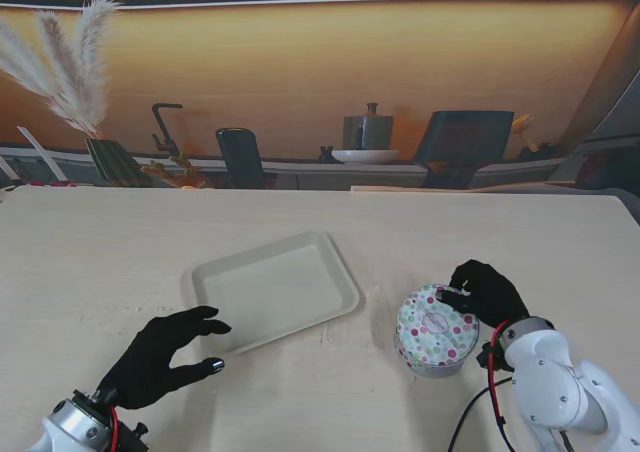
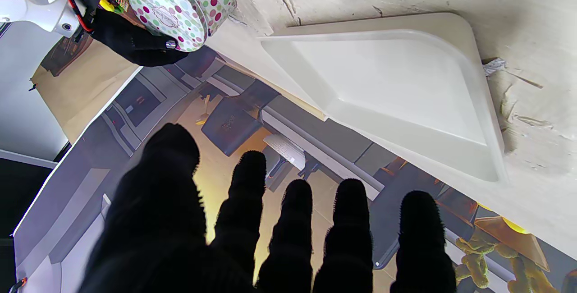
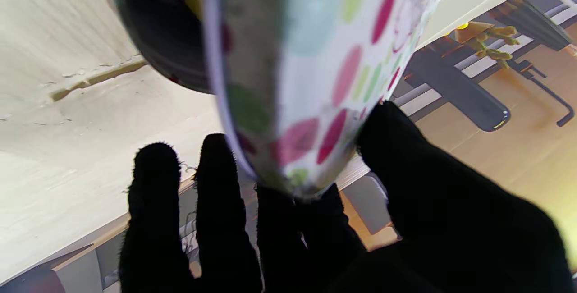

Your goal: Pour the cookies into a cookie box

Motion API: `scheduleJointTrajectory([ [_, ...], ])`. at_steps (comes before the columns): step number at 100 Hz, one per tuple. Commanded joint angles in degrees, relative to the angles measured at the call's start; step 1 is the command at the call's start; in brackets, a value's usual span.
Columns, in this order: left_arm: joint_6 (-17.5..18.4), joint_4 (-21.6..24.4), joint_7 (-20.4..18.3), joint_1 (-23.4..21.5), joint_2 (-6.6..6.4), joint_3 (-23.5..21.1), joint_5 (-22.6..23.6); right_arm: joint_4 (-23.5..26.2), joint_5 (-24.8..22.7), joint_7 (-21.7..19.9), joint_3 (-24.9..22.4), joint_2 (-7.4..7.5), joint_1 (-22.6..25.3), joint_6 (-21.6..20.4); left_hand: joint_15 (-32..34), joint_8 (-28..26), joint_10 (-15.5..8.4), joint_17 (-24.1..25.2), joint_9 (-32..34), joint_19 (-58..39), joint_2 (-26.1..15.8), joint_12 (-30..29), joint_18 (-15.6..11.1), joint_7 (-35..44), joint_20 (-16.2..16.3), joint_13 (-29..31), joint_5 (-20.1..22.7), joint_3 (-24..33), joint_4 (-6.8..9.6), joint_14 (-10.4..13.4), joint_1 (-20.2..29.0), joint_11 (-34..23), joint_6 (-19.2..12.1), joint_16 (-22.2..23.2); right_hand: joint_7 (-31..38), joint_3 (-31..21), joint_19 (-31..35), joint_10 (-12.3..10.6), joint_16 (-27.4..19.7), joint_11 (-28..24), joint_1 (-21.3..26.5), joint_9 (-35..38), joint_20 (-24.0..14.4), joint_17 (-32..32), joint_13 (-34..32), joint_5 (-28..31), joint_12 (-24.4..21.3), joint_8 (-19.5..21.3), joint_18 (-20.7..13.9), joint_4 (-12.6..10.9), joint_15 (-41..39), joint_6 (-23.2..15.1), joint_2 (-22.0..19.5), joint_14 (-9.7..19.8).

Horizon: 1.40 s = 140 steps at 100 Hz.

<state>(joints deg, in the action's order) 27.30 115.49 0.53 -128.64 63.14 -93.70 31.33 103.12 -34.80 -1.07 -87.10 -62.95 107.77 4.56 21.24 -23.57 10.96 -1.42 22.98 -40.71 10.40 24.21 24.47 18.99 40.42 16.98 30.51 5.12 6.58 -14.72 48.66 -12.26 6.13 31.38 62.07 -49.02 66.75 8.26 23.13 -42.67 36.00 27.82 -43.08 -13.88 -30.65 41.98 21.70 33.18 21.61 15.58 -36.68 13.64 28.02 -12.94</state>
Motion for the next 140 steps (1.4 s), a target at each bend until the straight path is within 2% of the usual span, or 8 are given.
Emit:
scheduleJointTrajectory([
  [1, -0.3, 0.5, -1.1, -0.3, 0.23, 0.1, -0.1, -1.4, 0.1, -0.2, 0.6, -0.47, -0.4, 0.9, -0.3, -0.2, -0.1, 0.1, 0.5, 0.0, -2.7, -0.4, -0.4, -0.8, -0.7, 1.0, 1.6, -1.3, -0.7, 0.4, 1.5, 0.6, -1.0, -0.5, 3.7, -3.0, -0.2, -0.4, 0.0, -1.0, 5.5, -2.2, 0.7, 0.6, 1.2, -1.1, 0.3, 1.5, 0.0, -1.5, -0.6, -3.6, -1.9, 1.3],
  [25, -0.7, 0.5, -1.6, -0.2, 0.13, 0.3, -0.2, -4.3, 0.2, 0.6, 1.4, -0.56, -1.4, 1.6, -0.2, -0.2, -0.2, 0.1, 0.5, -0.1, -2.8, -0.4, -0.4, -0.8, -0.7, 1.0, 1.5, -1.3, -0.71, 0.4, 1.4, 0.6, -1.1, -0.4, 4.3, -1.2, 0.2, -0.1, 0.2, -1.2, 6.1, -3.1, 0.5, 0.6, 1.4, -3.2, 0.2, 1.9, -0.3, -1.8, -1.1, -4.9, -2.8, 1.2],
  [33, -0.8, 0.5, -1.7, -0.2, 0.11, 0.3, -0.4, -4.7, -0.5, 0.7, 1.3, -0.51, -1.2, 1.6, -0.2, -0.2, -0.1, 0.1, 0.5, -0.1, -2.9, -0.4, -0.4, -0.8, -0.7, 1.1, 1.5, -1.4, -0.71, 0.4, 1.4, 0.6, -1.0, -0.4, 4.8, -0.3, 0.5, -0.3, 0.4, -1.1, 6.7, -3.6, 0.3, 0.3, 1.1, -5.1, 0.1, 2.0, -0.4, -2.0, -1.5, -7.2, -3.2, 1.3],
  [46, -0.9, 0.6, -1.8, -0.2, 0.09, 0.4, -0.4, -5.6, -0.7, 1.8, 1.3, -0.67, -1.0, 1.5, -0.1, -0.2, -0.1, 0.1, 0.5, -0.1, -2.9, -0.4, -0.3, -0.8, -0.6, 1.1, 1.5, -1.4, -0.7, 0.3, 1.4, 0.6, -1.0, -0.4, 5.9, 0.9, 0.8, -1.3, 0.8, -1.8, 7.6, -3.8, 0.1, 0.1, 1.0, -7.1, 0.4, 0.5, -0.2, -2.5, -2.3, -9.2, -2.7, 1.2],
  [74, -0.9, 0.5, -1.7, -0.2, 0.11, 0.4, -0.4, -8.0, -2.4, 5.0, 1.9, -0.94, -1.4, 0.3, 0.0, -0.2, -0.1, 0.1, 0.5, -0.2, -3.1, -0.4, -0.4, -0.8, -0.6, 1.2, 1.5, -1.5, -0.71, 0.3, 1.3, 0.7, -1.0, -0.3, 6.2, -0.1, 1.1, -1.4, 1.2, -2.6, 8.7, -5.0, 0.2, -0.5, 0.9, -10.3, 0.7, -1.4, -0.5, -2.9, -3.2, -10.5, -1.2, 1.2],
  [101, -1.0, 0.5, -1.5, -0.2, 0.15, 0.4, -0.3, -9.0, -4.5, 6.0, 2.1, -0.83, -1.5, -0.8, 0.2, -0.2, -0.1, 0.0, 0.6, -0.3, -3.5, -0.4, -0.3, -0.8, -0.7, 1.3, 1.7, -1.6, -0.7, 0.1, 1.3, 0.6, -1.0, -0.3, 3.4, -0.7, 1.0, -1.5, 1.3, -3.1, 8.5, -7.4, 0.7, -0.1, 1.7, -13.3, 0.6, -7.8, -0.9, -2.7, -3.3, -9.5, -0.6, 1.4],
  [119, -0.9, 0.5, -1.3, -0.2, 0.18, 0.4, 0.0, -8.6, -5.1, 7.5, 1.6, -1.0, -1.1, -2.1, 0.3, -0.2, 0.0, 0.0, 0.7, -0.4, -3.9, -0.4, -0.2, -0.9, -0.7, 1.4, 1.7, -1.6, -0.75, 0.1, 1.3, 0.6, -1.0, -0.2, -2.1, -2.0, 0.5, -1.5, 1.2, -3.4, 6.7, -9.4, 1.2, 0.8, 3.1, -15.1, 0.5, -15.2, -1.4, -2.9, -3.0, -7.7, -0.6, 1.7],
  [140, -0.8, 0.5, -0.8, -0.3, 0.26, 0.2, 0.5, -8.1, -7.6, 10.2, 0.8, -1.07, -0.8, -5.1, 0.4, -0.2, 0.1, -0.1, 0.8, -0.5, -4.0, -0.4, -0.2, -0.8, -0.7, 1.5, 1.9, -1.7, -0.75, 0.0, 1.4, 0.6, -1.0, -0.2, -6.8, -4.7, -1.6, -1.4, 0.5, -2.9, 2.4, -11.3, 2.6, 1.8, 4.6, -14.8, 0.0, -17.0, -1.4, -3.5, -1.4, -7.0, -1.1, 1.8],
])
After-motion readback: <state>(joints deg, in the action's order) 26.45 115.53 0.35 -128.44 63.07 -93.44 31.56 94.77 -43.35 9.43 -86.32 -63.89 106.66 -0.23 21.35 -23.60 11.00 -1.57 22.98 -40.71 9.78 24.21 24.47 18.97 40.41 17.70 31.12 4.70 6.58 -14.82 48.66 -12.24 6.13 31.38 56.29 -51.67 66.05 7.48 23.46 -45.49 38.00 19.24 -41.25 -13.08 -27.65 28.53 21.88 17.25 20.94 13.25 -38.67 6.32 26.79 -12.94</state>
